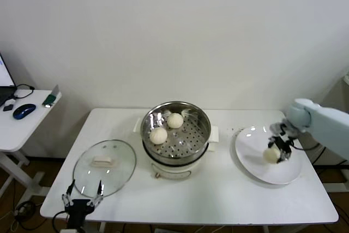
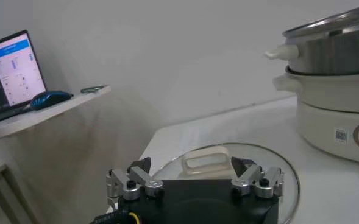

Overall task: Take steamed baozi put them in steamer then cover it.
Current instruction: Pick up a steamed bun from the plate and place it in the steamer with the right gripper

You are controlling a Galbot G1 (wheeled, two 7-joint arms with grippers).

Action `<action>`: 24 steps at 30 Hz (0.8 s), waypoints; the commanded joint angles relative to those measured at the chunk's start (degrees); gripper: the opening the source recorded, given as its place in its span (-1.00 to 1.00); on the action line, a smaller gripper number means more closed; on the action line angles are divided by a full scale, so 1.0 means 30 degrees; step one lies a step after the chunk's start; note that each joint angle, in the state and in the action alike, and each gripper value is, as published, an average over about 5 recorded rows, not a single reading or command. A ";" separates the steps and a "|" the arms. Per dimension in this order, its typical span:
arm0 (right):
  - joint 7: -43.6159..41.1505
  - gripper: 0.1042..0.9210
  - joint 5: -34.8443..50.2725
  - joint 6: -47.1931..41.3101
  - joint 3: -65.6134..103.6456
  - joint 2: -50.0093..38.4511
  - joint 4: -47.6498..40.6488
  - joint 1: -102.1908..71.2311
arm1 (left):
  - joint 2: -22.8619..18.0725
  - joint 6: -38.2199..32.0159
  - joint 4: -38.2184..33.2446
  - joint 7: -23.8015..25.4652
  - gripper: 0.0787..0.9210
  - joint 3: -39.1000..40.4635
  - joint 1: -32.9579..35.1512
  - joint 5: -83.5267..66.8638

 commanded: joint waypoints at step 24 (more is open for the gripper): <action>-0.1035 0.41 -0.0837 0.9345 -0.2111 1.3027 0.2982 0.5726 | 0.0271 -0.0172 0.0273 0.0046 0.77 -0.0155 0.0335 -0.0350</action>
